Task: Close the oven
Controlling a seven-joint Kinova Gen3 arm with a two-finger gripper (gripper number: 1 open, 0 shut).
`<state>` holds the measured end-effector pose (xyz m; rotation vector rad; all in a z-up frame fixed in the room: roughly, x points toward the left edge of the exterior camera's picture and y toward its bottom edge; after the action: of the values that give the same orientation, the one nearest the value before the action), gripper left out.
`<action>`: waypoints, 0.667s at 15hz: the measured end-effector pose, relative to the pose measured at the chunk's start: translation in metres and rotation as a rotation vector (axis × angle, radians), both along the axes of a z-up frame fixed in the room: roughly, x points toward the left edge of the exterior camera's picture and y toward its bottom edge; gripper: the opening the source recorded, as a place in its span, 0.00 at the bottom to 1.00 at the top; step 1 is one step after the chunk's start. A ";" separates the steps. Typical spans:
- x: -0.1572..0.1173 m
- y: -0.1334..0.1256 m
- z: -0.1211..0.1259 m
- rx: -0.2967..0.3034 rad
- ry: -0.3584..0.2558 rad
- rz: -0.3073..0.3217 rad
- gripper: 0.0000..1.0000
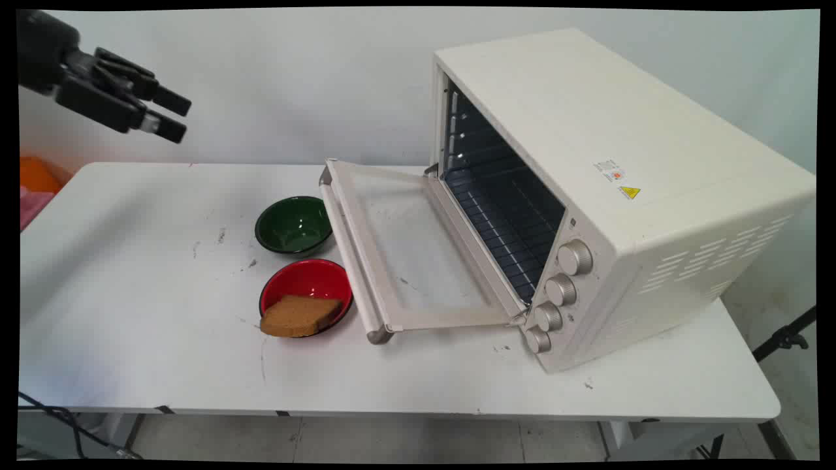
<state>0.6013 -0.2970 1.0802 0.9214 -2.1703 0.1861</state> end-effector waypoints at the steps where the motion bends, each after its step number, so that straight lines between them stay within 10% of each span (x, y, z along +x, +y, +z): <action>1: -0.001 -0.005 -0.006 0.006 -0.015 0.013 1.00; 10: -0.042 -0.051 -0.096 0.073 -0.153 0.051 1.00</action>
<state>0.5592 -0.3480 0.9839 1.0338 -2.3090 0.2094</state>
